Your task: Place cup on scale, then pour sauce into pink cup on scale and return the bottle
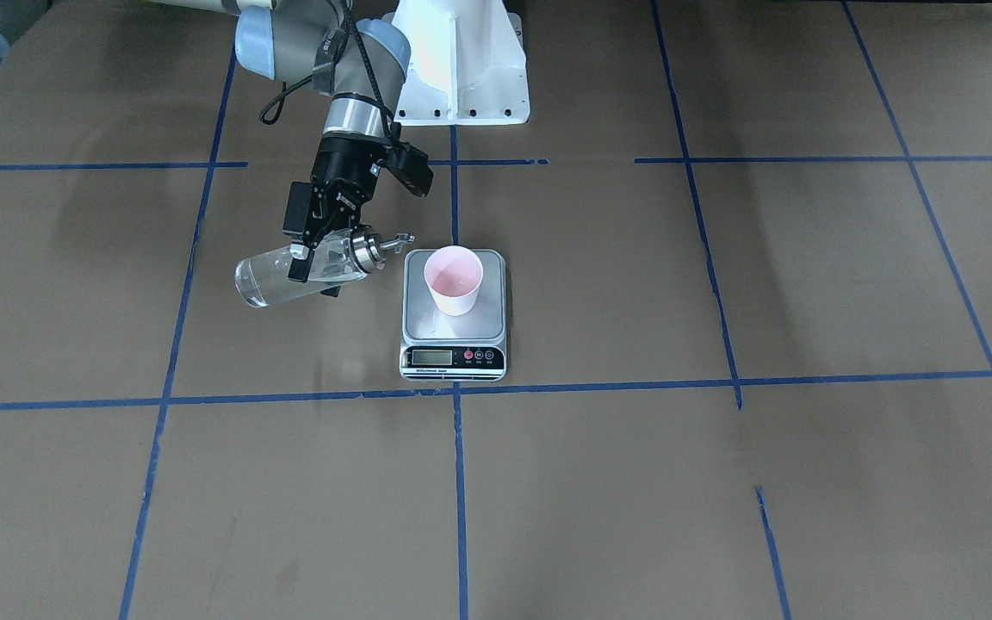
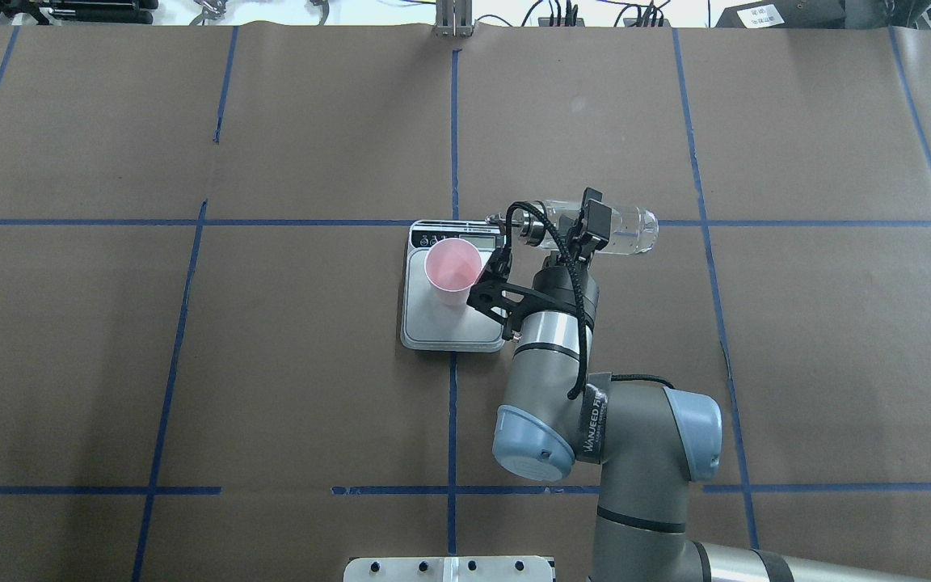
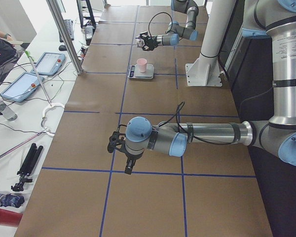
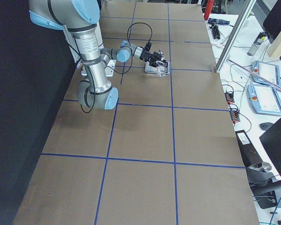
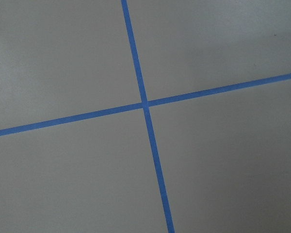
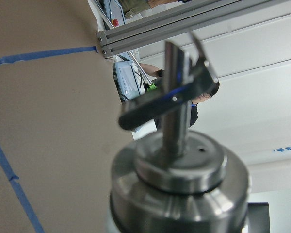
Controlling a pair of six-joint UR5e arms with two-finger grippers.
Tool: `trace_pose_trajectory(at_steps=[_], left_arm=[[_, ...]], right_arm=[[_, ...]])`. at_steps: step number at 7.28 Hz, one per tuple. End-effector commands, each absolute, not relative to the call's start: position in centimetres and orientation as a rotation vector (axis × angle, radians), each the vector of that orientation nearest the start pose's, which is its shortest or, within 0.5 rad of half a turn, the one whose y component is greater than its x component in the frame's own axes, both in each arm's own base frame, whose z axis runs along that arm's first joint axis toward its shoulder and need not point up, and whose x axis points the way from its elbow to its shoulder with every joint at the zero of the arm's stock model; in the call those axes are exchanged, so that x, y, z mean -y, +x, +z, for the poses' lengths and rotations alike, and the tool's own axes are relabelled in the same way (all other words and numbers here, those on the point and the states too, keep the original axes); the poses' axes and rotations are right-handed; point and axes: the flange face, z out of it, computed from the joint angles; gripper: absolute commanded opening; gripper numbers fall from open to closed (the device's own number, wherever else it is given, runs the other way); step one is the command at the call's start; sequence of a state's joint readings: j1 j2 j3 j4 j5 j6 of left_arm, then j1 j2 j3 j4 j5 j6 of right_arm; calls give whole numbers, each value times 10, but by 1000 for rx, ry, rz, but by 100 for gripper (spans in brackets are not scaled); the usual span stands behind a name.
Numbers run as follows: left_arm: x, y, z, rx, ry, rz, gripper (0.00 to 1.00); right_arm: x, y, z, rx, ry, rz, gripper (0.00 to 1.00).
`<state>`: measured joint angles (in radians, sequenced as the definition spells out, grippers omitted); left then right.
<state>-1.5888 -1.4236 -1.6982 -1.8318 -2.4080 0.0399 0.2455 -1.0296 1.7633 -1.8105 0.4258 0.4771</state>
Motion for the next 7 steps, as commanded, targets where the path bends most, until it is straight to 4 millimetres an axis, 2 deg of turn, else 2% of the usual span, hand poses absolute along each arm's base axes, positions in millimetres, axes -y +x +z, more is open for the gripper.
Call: trace_pose_trajectory(at_steps=[1,2,4,7], left_arm=[[441,-67,633,-827,248,120,100],[439,-67,634,-827,244,118,100],[438,-67,636,-827,240,117,100],[437,-67,639,-828,232,115,100]], right_arm=[[357,-556,243,-416,1176,-494,0],[358,-566,251,-451,1183,-506,0],[360,-573,257,-490,1182,-523,0],[361,-580,256,-533,1164,-554,0]])
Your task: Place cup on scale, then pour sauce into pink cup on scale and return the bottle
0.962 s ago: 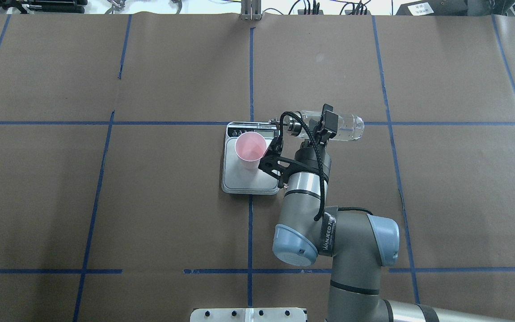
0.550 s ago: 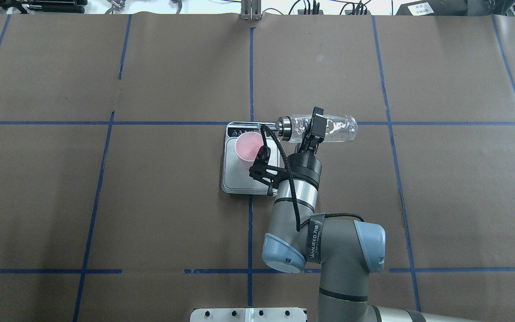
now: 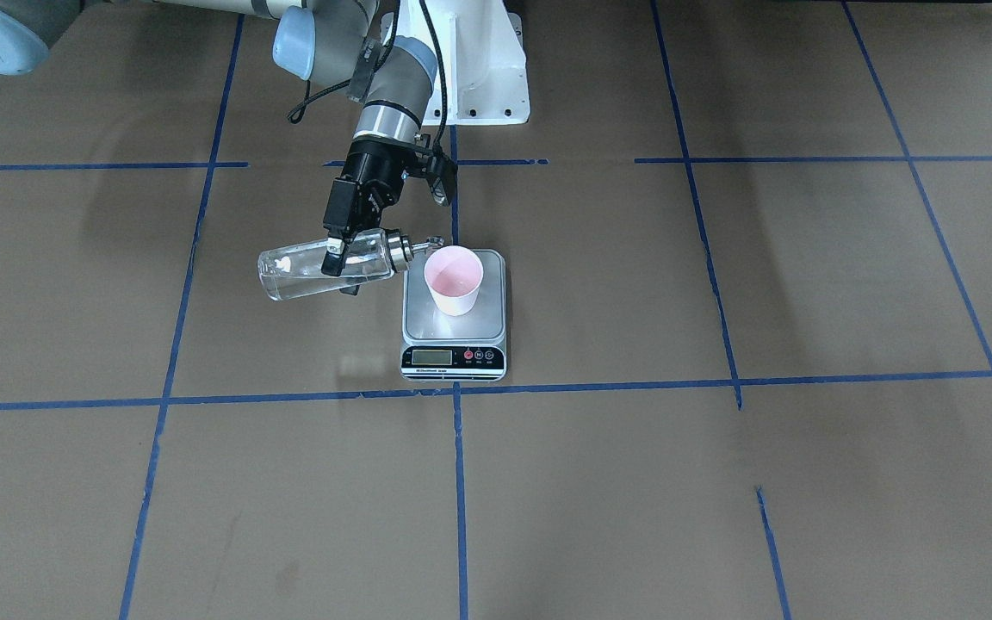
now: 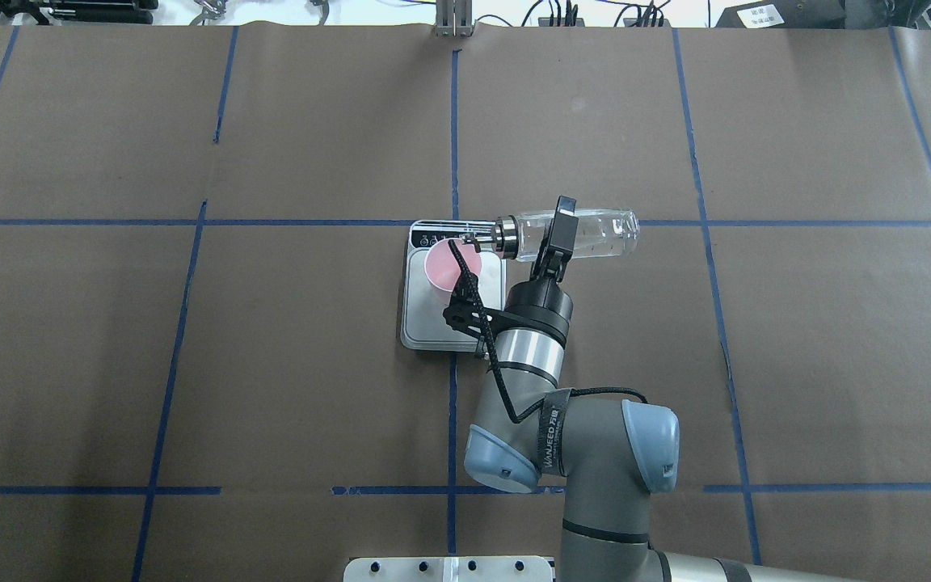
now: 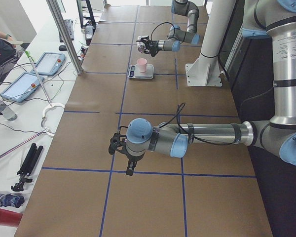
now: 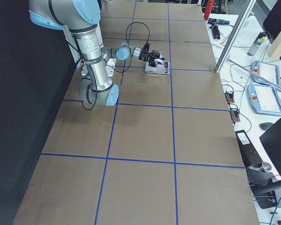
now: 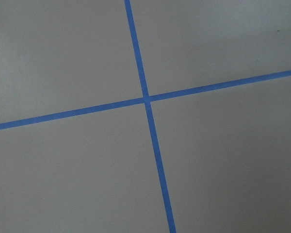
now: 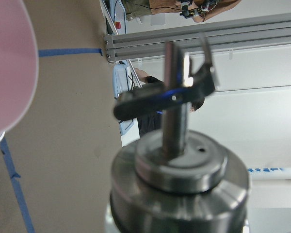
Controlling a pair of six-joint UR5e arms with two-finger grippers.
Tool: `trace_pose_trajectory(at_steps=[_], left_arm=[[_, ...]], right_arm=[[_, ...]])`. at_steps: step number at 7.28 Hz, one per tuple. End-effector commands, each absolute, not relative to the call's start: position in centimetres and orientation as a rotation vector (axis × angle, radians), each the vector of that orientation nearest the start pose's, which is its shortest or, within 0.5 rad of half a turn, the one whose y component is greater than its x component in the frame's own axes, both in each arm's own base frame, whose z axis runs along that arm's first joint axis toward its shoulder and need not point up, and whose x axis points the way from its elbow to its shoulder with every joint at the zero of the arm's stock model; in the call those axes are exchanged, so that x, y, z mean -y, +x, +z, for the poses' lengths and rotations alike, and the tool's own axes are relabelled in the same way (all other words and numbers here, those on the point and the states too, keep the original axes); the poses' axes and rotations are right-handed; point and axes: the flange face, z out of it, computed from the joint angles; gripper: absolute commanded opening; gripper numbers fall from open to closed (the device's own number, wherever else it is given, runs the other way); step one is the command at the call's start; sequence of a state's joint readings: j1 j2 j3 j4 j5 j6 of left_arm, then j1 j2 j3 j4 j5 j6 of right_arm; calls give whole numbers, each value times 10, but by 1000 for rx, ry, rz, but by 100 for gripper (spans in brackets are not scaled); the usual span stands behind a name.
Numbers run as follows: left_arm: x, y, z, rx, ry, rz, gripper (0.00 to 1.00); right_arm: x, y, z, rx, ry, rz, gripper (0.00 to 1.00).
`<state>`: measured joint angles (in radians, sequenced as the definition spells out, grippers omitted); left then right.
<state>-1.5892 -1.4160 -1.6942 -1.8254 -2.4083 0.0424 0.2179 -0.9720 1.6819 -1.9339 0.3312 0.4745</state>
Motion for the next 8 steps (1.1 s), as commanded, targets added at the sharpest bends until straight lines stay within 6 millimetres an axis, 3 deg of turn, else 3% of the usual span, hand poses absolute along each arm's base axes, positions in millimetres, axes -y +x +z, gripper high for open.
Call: trace_pose_trajectory(at_steps=[1,4,8], left_arm=[[437,-67,641,-828,229,114,100],[437,-67,643,-828,227,114,100],[437,-67,644,-828,223,114,100]], right_arm=[[365,-581,258,-571,1151,-573,0],[370,-594,246,-670,1112,-640,0],[376,-596,260,-719,1113,-650,0]])
